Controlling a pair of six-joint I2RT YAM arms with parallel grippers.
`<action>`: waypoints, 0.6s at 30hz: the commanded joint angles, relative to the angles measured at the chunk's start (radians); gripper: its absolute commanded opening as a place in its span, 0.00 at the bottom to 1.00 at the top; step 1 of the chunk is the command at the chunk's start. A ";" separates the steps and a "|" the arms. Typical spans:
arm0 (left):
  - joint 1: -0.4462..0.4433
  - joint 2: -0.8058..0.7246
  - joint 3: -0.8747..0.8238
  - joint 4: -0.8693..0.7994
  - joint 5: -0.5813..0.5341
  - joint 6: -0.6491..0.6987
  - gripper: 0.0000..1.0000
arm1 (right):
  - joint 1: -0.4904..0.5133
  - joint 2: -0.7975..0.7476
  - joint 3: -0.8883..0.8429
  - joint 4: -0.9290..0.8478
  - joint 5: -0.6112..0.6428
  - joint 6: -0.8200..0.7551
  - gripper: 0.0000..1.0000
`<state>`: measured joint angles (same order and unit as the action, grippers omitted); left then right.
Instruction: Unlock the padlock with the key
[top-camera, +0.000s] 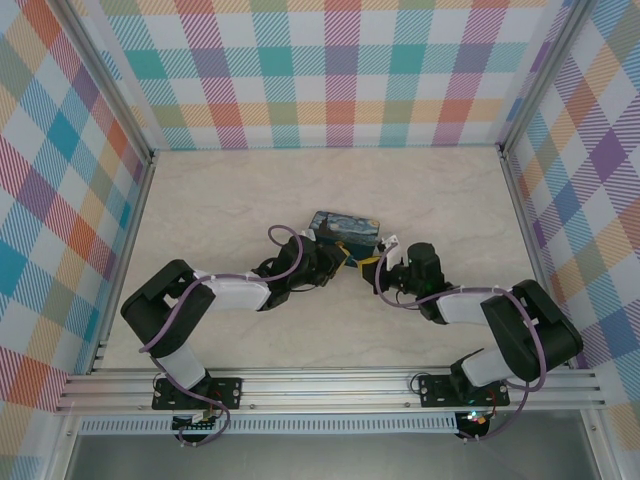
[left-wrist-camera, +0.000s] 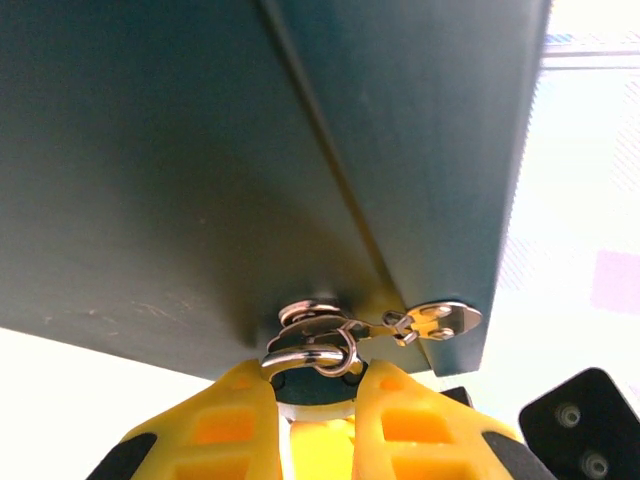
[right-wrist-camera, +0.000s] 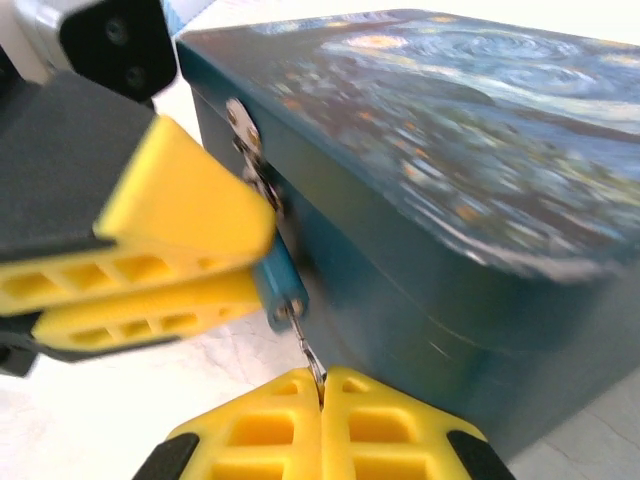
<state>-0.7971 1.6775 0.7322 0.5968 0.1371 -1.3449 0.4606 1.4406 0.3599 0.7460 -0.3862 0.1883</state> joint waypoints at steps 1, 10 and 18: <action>-0.033 -0.015 0.000 -0.011 0.127 0.023 0.08 | -0.015 0.007 0.074 0.143 -0.061 0.049 0.06; -0.028 -0.016 0.002 -0.023 0.125 0.025 0.08 | -0.016 0.005 0.074 0.129 -0.061 0.017 0.06; -0.029 0.024 0.011 -0.016 0.129 0.037 0.08 | -0.013 0.035 0.104 0.142 -0.140 0.146 0.06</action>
<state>-0.7959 1.6764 0.7322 0.6044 0.1455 -1.3376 0.4450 1.4715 0.3904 0.7547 -0.4648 0.2649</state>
